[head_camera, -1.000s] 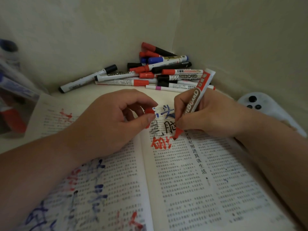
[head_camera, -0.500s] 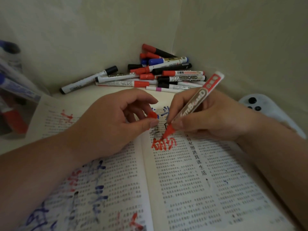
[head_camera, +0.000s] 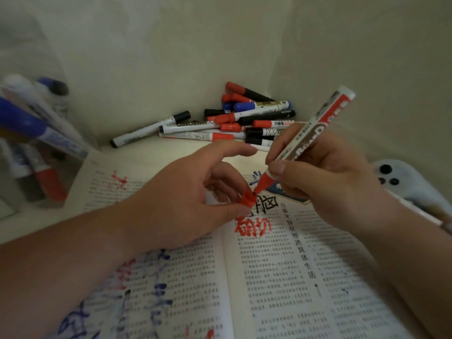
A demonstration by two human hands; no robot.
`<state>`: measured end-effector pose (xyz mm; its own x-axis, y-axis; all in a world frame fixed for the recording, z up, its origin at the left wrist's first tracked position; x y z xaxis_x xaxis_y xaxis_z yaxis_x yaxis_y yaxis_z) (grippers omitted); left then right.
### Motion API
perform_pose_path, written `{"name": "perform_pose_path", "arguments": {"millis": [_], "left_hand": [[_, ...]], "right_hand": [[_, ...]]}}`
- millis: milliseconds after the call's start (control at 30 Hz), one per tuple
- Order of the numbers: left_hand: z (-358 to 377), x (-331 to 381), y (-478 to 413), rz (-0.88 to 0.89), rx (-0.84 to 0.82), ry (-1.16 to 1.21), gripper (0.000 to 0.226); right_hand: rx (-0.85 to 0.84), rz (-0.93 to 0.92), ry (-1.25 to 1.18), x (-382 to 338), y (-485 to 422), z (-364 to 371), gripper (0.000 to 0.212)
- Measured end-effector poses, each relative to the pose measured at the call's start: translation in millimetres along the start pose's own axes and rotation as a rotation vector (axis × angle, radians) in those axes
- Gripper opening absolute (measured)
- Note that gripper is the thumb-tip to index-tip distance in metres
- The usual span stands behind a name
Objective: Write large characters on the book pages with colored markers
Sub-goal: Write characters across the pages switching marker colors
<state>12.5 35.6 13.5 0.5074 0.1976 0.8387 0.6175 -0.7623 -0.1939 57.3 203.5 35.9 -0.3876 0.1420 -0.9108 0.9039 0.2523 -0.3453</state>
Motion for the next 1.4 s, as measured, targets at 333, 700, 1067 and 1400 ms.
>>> {"name": "perform_pose_path", "arguments": {"millis": [333, 700, 1067, 1400], "left_hand": [[-0.4, 2.6, 0.3, -0.007, 0.001, -0.023, 0.074], [1.1, 3.6, 0.3, -0.005, 0.004, -0.028, 0.074], [-0.9, -0.3, 0.7, -0.005, 0.000, -0.005, 0.070], [-0.6, 2.9, 1.6, 0.031, 0.005, -0.001, 0.067]], "right_hand": [[-0.105, 0.160, 0.248, 9.8, -1.3, 13.0, 0.016], [0.201, -0.134, 0.189, -10.5, -3.9, 6.8, 0.068], [0.204, -0.326, 0.281, -14.3, 0.3, 6.8, 0.037], [0.191, -0.327, 0.257, -21.3, 4.3, 18.9, 0.039]]}}
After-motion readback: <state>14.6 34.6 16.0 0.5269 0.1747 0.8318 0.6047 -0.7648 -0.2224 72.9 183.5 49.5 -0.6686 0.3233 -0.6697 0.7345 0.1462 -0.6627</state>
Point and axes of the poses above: each hand's wrist, its own y-axis away from the middle knuckle, its own z-axis out of the palm, x = y × z, the point moved 5 cm from there along -y, towards the middle knuckle, and after that the axes turned 7 degrees about -x, right-handed, at the moved point
